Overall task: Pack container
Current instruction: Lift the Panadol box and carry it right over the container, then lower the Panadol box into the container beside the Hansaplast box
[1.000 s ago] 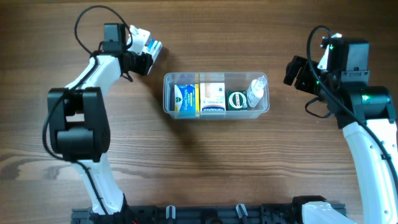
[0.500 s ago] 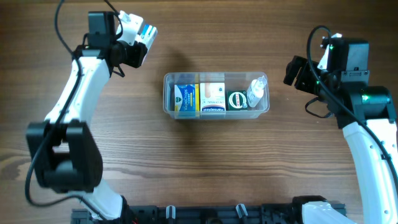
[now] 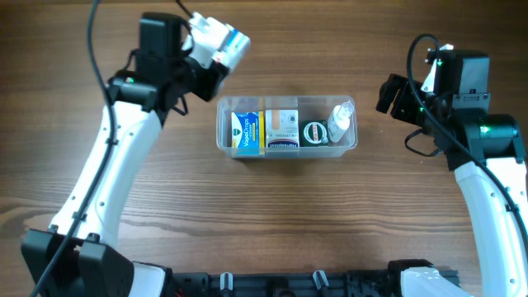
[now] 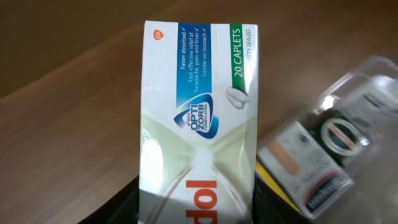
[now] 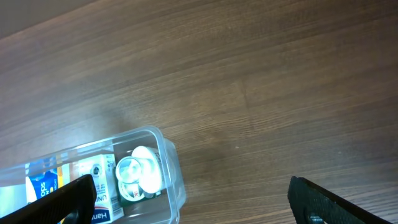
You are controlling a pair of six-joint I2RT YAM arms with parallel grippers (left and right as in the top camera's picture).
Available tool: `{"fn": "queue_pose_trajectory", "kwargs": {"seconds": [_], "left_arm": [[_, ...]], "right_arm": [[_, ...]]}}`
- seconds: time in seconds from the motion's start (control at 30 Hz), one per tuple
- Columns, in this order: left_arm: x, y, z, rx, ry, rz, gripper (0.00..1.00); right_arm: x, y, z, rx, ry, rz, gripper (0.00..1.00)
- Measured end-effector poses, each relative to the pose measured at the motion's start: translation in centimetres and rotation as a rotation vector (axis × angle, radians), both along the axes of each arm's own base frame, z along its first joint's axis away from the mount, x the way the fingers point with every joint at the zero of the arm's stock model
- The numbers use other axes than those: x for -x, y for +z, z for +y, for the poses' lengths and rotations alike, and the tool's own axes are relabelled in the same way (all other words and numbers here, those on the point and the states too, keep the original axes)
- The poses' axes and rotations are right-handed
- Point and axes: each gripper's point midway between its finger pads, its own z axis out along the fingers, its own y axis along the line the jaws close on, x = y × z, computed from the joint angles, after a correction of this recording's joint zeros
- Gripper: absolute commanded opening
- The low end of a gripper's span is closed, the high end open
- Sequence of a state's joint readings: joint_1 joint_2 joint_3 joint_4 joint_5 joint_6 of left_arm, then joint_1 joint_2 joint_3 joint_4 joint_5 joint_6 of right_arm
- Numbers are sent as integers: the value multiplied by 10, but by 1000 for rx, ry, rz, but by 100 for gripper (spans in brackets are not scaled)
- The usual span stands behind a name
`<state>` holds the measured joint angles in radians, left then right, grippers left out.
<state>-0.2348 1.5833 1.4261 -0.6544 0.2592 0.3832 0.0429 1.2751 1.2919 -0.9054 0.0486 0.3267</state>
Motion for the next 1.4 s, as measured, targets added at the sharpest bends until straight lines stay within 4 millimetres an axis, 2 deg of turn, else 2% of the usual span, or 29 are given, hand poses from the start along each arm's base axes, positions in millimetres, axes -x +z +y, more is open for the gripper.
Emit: {"fn": "queue_pose_trajectory", "kwargs": {"seconds": [0.3,0.47,0.6,0.7,0.87,1.0,1.4], "left_arm": [[50,-22,-45,-67,-198,118,50],[75,-33,-54,-122,-299,168,50],[85,-39,-54,-153,-355,194,50],[87,-46,-57,-163,-402,202,51],[86,-74,-62,-193,-493,240,51],[82,-88,-65,-214,-545,238,54],[69,-96,-73,-215,-596,182,55]], "right_arm": [[0,0,0,0,0,0,100],[0,0,0,0,0,0,100],[0,0,0,0,0,0,100],[0,0,0,0,0,0,100],[0,0,0,0,0,0,100],[0,0,0,0,0,0,100],[0,0,0,0,0,0,100]]}}
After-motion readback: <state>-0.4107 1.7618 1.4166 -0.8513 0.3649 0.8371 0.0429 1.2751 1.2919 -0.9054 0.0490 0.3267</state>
